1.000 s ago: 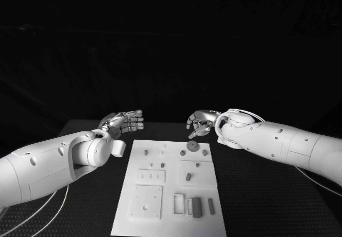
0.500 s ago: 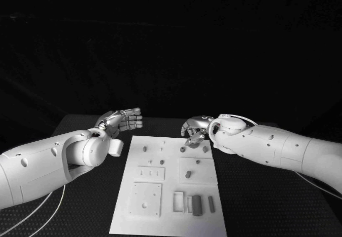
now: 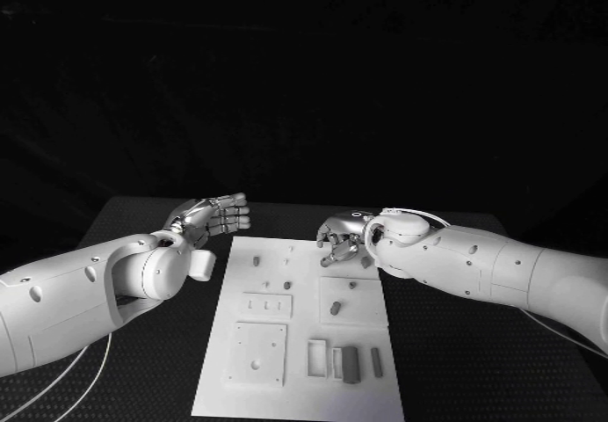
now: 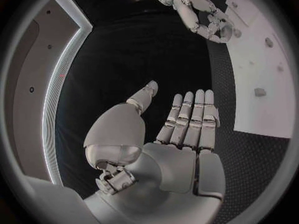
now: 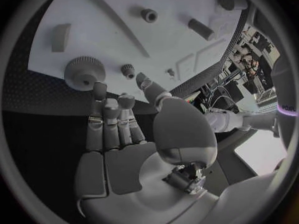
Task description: Assemble the parts on the task board
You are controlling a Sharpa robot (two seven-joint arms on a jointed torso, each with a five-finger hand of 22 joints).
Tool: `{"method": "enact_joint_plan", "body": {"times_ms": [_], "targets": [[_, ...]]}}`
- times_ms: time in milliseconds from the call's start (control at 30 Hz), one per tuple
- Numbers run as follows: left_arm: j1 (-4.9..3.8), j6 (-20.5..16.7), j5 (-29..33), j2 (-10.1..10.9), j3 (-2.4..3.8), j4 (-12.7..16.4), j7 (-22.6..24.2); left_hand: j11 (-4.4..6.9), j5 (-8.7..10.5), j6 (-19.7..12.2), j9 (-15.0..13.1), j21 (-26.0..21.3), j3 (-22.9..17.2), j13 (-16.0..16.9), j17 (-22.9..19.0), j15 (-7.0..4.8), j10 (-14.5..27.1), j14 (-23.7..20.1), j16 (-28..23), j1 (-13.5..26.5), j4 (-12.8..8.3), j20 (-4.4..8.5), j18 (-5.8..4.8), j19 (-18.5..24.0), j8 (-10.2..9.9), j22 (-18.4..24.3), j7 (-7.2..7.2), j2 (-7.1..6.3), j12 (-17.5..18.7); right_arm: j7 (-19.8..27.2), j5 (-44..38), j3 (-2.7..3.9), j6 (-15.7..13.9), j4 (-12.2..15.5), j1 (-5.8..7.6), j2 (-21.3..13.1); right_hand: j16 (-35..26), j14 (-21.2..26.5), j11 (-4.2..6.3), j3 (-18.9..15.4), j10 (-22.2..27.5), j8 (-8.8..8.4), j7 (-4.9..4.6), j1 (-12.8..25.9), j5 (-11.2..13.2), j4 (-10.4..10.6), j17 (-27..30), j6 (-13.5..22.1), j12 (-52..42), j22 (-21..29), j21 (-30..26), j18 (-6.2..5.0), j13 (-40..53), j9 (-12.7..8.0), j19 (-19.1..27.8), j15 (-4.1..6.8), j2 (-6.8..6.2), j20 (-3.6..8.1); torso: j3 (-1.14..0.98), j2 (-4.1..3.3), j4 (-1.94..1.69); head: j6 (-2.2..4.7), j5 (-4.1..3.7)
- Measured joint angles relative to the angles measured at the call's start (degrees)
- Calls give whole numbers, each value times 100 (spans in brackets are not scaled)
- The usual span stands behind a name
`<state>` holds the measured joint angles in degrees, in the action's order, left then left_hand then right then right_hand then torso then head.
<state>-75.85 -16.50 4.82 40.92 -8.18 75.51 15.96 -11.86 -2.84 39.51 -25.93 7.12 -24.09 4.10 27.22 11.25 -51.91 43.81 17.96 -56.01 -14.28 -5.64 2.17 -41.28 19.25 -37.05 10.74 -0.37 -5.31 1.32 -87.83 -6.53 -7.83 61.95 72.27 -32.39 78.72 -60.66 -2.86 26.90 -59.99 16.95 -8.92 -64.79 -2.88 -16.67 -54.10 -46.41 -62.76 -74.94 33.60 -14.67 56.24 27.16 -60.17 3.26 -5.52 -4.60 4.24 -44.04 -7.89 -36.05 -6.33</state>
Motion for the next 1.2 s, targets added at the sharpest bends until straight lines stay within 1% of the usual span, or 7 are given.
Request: {"method": "enact_joint_plan", "body": {"times_ms": [133, 233, 300, 433, 667, 1033, 1200], "targets": [[0, 4, 0, -3, 0, -13, 0, 0, 0, 0, 0, 0, 0, 0, 0, 0, 0, 0, 0, 0, 0, 0, -1, 0, 0, 0, 0, 0, 24, -12, -55, 1, 14, 40, -8, -27, 91, 0, 0, 25, 0, 1, -2, 23, 0, 6, 23, -3, -42, 0, 93, 0, 29, 28, 19, -1, -23, 18, 12, -32, -12, 6, -18], [0, 7, 1, -4, 0, -23, 0, 0, 0, 0, 0, 0, 0, 0, 0, 0, 0, 0, 0, 0, 0, 0, -1, 0, 0, 0, 0, 0, 24, -26, -105, 2, 28, 38, -30, -39, 204, 1, 5, 32, -6, 1, 34, 22, 0, -1, 32, -40, -115, 0, 204, 0, 59, 46, 19, -1, -22, 18, 21, -54, -18, 9, -25], [1, 8, 1, -2, 0, -26, 0, 0, 0, 0, 0, 0, 0, 0, 0, 0, 0, 0, 0, 0, 0, 0, -2, 0, 0, -1, 0, 0, 24, -34, -133, 2, 33, 26, -51, -35, 271, 0, 31, 32, -32, 1, 35, 22, 0, -1, 40, -42, -154, 1, 269, 0, 83, 54, 6, -1, -22, 32, 21, -66, -17, 12, -26], [1, 12, 1, 5, 0, -26, 0, 0, 0, 0, 5, 0, -13, 0, -6, 0, 0, 0, -19, 0, -13, 0, -3, 0, 0, 4, 0, 0, 24, -56, -200, 1, 33, -27, -98, 5, 354, -15, 31, 32, -33, 1, 54, 22, 0, -1, 55, -62, -198, 1, 345, 0, 104, 68, -24, 12, -22, 61, 21, -94, -21, 19, -21], [1, 18, 1, 21, 0, -17, -1, 0, 0, 3, 5, 0, -12, 1, -5, 0, 0, 0, -23, 0, -12, 0, -7, 0, 0, 5, -2, 0, 24, -77, -304, 15, 6, -9, -87, -7, 437, -22, 31, 42, -35, 1, 60, 22, 0, 10, 75, -69, -264, 1, 437, 1, 131, 82, -24, 16, -22, 62, 21, -122, -35, 12, -9], [1, 23, 2, 16, 0, -36, -3, 0, 0, 20, 4, 0, 5, 1, -11, 0, 0, 0, -23, 0, -27, 0, -12, 0, 0, 4, -20, 0, 24, -97, -395, 26, -66, 43, -82, -30, 581, -53, 64, 64, -87, 1, 89, 22, 0, -1, 114, -134, -364, 2, 577, 1, 163, 120, -33, 25, -22, 114, 25, -160, -20, 15, -13], [1, 25, 2, 20, 0, -56, -9, 0, 0, 21, 10, 0, 5, 1, -10, 0, 1, 0, -23, 0, -27, 0, -15, 0, 0, 4, -20, 0, 24, -113, -447, 28, -108, 97, -90, -65, 661, -83, 101, 65, -129, 1, 153, 34, 0, -3, 132, -200, -404, 2, 642, 2, 163, 150, -53, 39, -11, 134, 25, -170, -21, 21, -16]]}}
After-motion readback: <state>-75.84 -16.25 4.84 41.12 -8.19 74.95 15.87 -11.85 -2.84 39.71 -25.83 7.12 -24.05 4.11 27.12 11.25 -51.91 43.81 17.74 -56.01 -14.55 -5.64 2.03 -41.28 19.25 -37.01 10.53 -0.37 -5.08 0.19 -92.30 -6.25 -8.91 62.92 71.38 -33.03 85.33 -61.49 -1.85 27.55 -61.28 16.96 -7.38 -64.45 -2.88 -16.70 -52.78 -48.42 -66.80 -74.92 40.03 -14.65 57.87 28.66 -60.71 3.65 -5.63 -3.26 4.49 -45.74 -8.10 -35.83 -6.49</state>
